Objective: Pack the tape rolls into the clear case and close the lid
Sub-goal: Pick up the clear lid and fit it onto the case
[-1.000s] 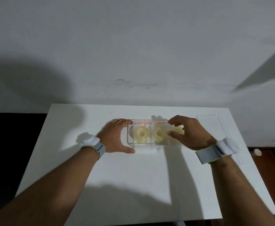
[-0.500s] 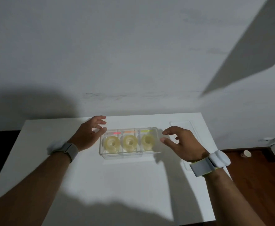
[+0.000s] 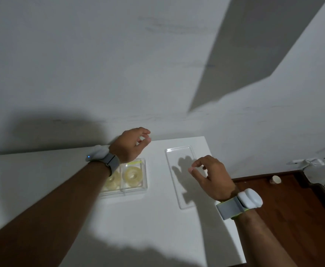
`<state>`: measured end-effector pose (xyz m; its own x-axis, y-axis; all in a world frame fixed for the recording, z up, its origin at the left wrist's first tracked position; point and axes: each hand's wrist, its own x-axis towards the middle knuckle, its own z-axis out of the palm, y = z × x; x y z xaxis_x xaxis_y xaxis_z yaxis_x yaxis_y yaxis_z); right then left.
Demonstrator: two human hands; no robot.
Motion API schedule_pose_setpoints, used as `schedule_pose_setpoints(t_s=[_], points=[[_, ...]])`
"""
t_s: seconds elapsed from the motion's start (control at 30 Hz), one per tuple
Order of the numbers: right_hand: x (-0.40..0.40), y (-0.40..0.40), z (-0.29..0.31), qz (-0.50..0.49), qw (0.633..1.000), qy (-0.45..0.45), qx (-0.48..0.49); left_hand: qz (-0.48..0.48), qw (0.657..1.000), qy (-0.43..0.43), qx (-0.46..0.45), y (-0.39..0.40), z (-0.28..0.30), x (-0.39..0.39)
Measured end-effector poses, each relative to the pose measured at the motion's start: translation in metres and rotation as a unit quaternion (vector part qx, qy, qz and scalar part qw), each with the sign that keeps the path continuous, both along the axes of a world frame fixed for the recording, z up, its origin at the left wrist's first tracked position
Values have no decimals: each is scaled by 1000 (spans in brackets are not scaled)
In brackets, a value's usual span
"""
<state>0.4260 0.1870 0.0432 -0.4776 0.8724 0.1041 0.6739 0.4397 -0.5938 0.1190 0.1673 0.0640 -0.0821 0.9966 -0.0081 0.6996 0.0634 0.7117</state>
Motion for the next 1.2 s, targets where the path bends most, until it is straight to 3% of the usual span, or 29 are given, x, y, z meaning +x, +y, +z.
schedule_pose_setpoints(t_s=[0.17,0.27,0.47,0.7,1.2], points=[[27,4,-17,-91,996,-18,-17,-38,992,104,-52,35,-14,42],[34,-1,-29,-110,989,-76,-60,-50,978,181,-95,50,-27,61],[38,-14,-53,-134,985,-97,-42,0,963,243,-117,59,-56,89],[35,-16,-69,-76,986,-128,77,19,956,277,-95,65,-63,96],[38,-17,-65,-38,989,-140,22,15,959,276,-68,58,-56,99]])
